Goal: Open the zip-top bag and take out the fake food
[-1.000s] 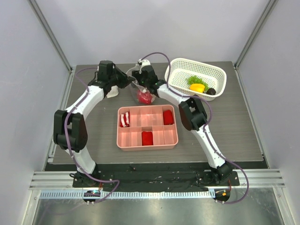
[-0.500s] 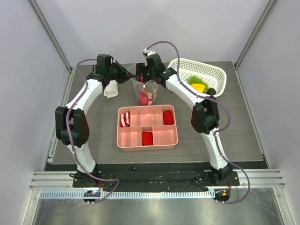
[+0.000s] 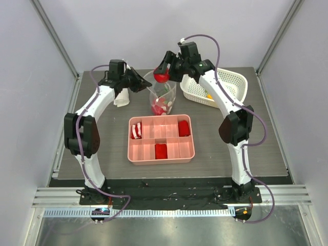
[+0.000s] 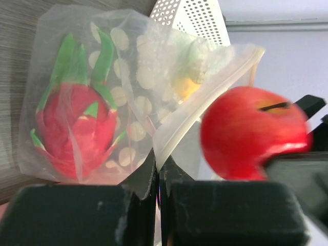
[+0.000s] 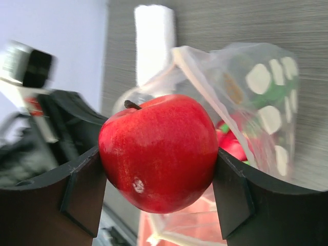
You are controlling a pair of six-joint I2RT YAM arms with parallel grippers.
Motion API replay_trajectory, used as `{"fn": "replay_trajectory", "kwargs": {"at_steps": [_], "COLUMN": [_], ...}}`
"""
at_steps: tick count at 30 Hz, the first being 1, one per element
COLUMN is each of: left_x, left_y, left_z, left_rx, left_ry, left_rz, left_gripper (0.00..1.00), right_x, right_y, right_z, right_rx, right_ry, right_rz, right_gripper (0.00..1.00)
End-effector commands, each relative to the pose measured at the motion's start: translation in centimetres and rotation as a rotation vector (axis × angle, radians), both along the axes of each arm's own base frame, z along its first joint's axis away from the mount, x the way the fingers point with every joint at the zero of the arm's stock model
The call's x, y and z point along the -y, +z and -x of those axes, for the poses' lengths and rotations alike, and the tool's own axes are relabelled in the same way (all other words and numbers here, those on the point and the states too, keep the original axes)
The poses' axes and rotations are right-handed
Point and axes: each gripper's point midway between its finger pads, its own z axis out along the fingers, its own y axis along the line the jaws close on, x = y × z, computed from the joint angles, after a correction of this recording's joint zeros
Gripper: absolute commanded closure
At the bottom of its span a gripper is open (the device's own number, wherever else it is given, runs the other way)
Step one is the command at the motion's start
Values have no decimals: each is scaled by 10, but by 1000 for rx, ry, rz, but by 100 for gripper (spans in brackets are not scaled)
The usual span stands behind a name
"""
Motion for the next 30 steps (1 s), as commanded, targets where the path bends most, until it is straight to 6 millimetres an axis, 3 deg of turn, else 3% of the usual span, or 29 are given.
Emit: {"fn": "replay_trajectory", "kwargs": {"at_steps": [1,3,5,7,8,9,10,11,13,14,15,16,17,20,22,23,24,25,26,27,30], "left_x": [15,12,4,1,1,2,3,4,5,5,6,8,8,10,11,11,12,12,12,12,16], "left_y": [31,27,25,25,26,26,28,30,34,34,37,43,42,48,47,49,49,49,49,49,48], "left_z": [-5,-5,-10,-12,-14,-15,-17,-18,-21,-23,-24,-27,-29,-33,-35,-35,-35,-35,-35,-35,-35], "left_rx": [87,72,66,57,53,49,58,55,62,61,61,70,66,73,67,70,72,72,74,76,74], "left_ry": [-35,-19,17,36,46,50,54,59,62,64,66,65,67,71,72,74,70,69,67,65,38], "left_rz": [41,21,-11,-14,-8,1,11,26,36,39,48,58,63,78,84,86,86,86,87,87,97], "left_gripper": [100,100,100,100,100,100,100,100,100,100,100,100,100,100,100,100,100,100,100,100,100], "right_x": [-26,-16,3,45,63,102,120,142,184,202,212,234,244,277,286,288,289,293,296,298,306], "right_y": [66,96,105,121,106,101,105,86,74,53,40,28,-2,-53,-72,-67,-82,-83,-80,-80,-66], "right_z": [11,11,9,-1,-8,-22,-21,-29,-38,-43,-46,-50,-52,-61,-67,-71,-75,-77,-79,-79,-74], "right_rx": [-30,28,58,103,98,99,112,98,113,101,89,68,6,-60,-64,-53,-72,-69,-68,-70,-62], "right_ry": [45,37,18,-41,-78,-156,-190,-243,-321,-354,-369,-412,-426,-466,-448,-444,-432,-437,-444,-454,-490], "right_rz": [-264,-295,-286,-276,-231,-211,-200,-154,-89,-15,19,53,100,233,307,322,345,368,381,394,427], "right_gripper": [99,99,99,99,99,99,99,99,99,99,99,96,95,89,80,74,66,48,40,25,1]}}
